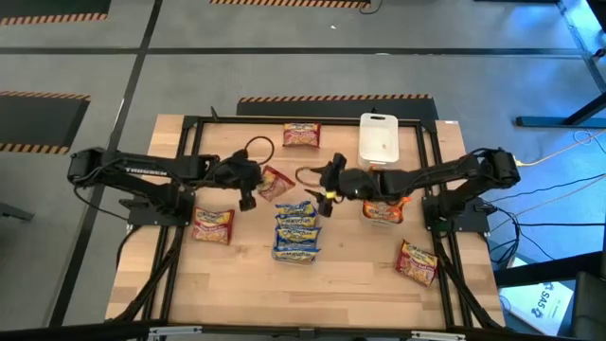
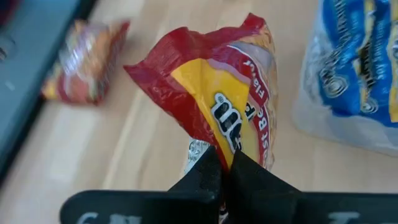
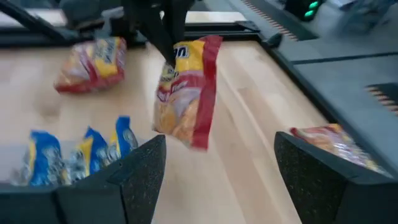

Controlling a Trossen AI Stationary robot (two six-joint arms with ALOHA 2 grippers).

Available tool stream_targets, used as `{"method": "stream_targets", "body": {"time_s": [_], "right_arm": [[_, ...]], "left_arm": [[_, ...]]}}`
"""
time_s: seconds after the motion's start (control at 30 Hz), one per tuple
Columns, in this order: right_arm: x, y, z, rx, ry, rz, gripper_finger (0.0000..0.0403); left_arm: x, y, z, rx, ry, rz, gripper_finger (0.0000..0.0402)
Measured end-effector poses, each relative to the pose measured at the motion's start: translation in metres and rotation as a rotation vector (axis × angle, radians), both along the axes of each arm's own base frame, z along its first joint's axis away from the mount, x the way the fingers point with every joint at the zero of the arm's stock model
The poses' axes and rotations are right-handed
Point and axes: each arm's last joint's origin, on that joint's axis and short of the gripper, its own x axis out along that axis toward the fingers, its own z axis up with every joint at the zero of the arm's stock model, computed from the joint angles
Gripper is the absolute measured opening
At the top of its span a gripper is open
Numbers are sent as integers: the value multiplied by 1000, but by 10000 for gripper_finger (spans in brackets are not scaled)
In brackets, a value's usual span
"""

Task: Sort Maruchan noodles
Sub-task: Put the red noodle pack into the white bin

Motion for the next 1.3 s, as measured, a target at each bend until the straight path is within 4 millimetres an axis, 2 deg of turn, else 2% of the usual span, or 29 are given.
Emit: {"method": "stream_targets", "body": {"time_s": [0.17,0.33,0.47,0.63,0.77,0.87,1.03,1.17,1.3], "right_arm": [[3,-24,6,118,-34,72,282],[8,-40,19,182,-126,125,282],[25,-49,26,192,-151,151,282],[56,-54,17,233,-76,210,282],[71,-56,9,258,17,199,282],[75,-57,-2,281,81,204,282],[78,-57,-6,301,82,192,279],[78,-57,-5,292,71,181,243],[78,-57,-6,291,76,179,171]], "left_arm": [[6,-8,15,143,-7,-66,1],[10,-11,26,215,-35,-112,1],[15,-12,28,242,-77,-148,1],[19,-12,27,259,-78,-152,1],[18,-12,28,268,-81,-131,1],[18,-12,28,267,-82,-130,1],[19,-11,29,273,-90,-133,1],[20,-11,30,274,-111,-133,1],[21,-13,31,277,-118,-140,2]]}}
